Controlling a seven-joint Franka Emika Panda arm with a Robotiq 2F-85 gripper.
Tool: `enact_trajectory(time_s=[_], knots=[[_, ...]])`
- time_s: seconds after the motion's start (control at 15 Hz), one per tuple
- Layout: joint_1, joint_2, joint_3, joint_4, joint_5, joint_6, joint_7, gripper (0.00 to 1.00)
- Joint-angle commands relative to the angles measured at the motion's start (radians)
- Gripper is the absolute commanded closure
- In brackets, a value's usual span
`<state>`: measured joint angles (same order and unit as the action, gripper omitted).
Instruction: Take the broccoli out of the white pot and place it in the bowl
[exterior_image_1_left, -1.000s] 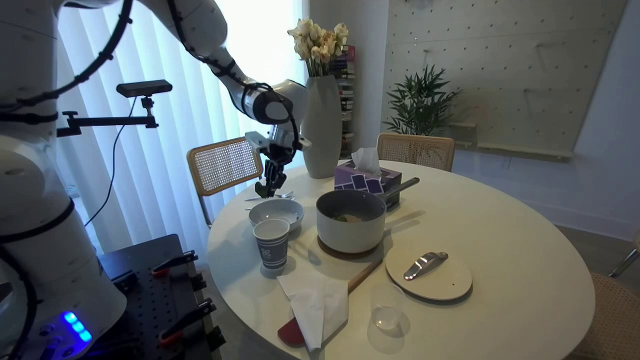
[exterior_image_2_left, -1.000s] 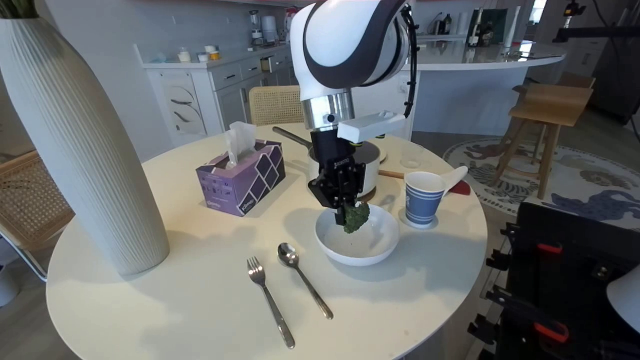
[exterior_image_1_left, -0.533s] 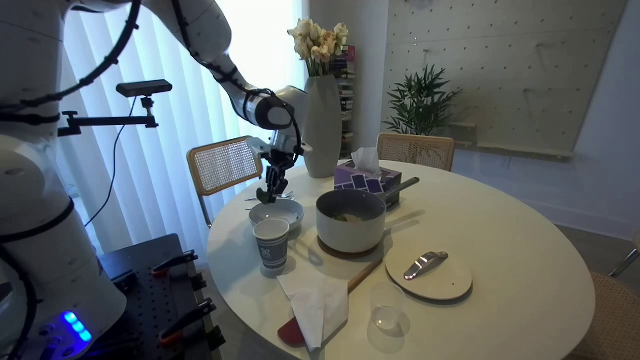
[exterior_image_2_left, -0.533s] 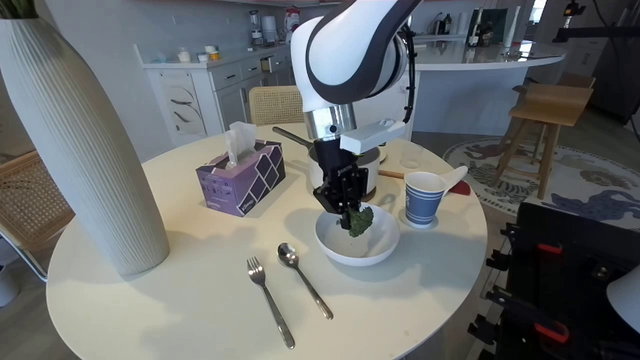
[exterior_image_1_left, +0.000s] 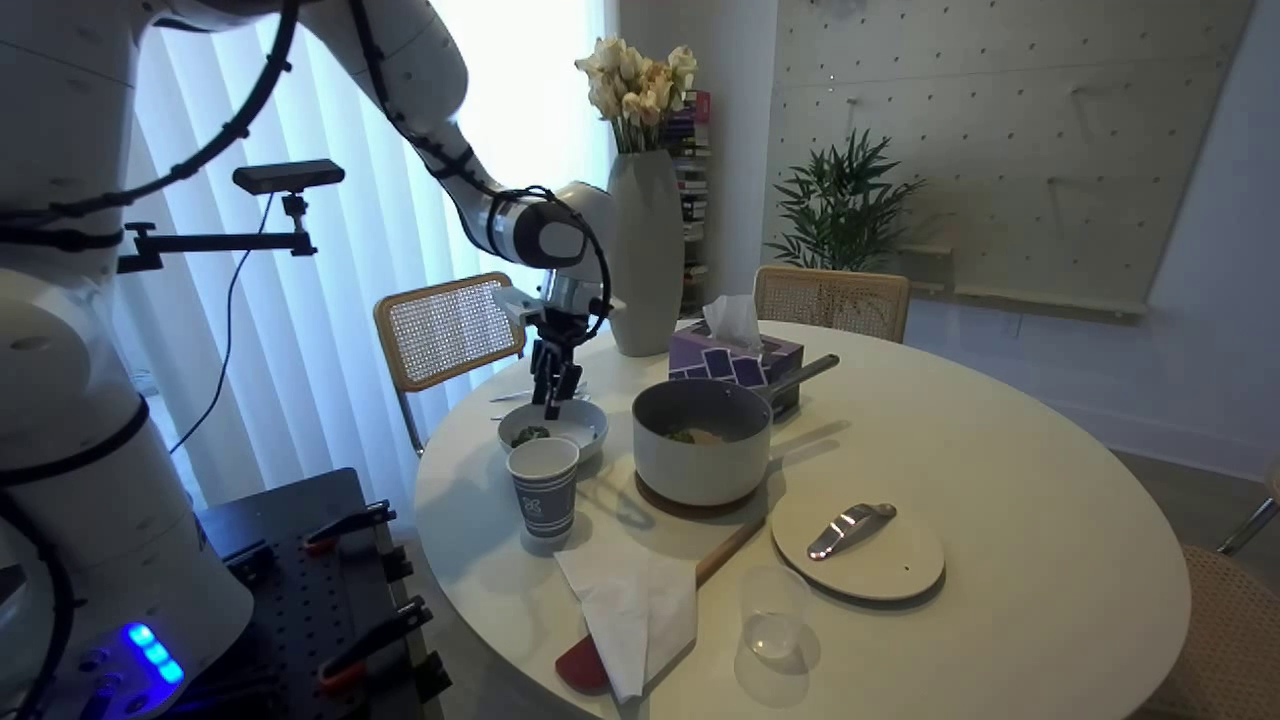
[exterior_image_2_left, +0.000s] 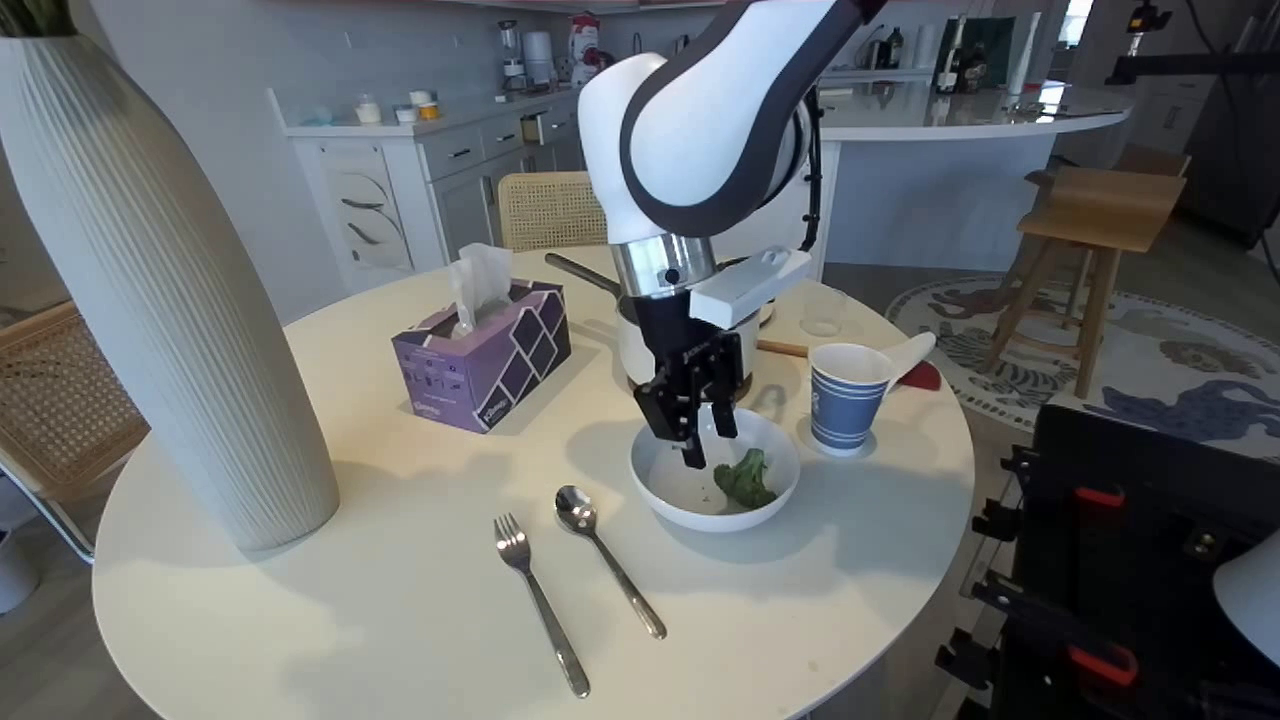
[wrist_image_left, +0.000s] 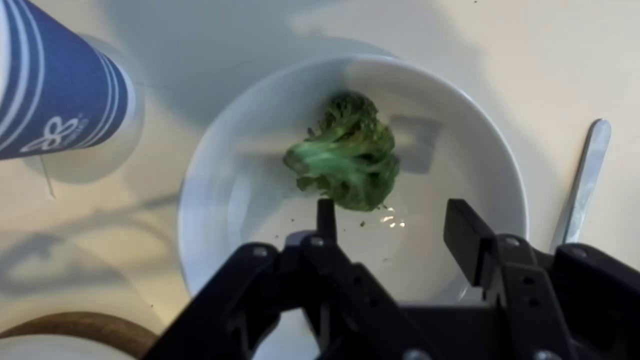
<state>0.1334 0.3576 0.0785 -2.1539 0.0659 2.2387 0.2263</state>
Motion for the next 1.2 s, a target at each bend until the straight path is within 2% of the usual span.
enact_trajectory(time_s=[0.0, 0.07, 0.13, 0.73, 1.07, 1.13], knots=[[0.016, -0.034, -0.009, -0.015, -0.033, 0.016, 0.025, 0.08], [0.016, -0.045, -0.009, -0.017, -0.038, 0.015, 0.024, 0.02], [0.015, -0.055, -0.008, -0.018, -0.038, 0.014, 0.022, 0.00], [-0.026, -0.168, -0.007, 0.004, -0.004, -0.084, -0.026, 0.00], [-0.058, -0.237, -0.037, -0.033, -0.031, -0.032, -0.032, 0.00], [-0.046, -0.186, -0.027, 0.008, -0.020, -0.055, -0.012, 0.00]])
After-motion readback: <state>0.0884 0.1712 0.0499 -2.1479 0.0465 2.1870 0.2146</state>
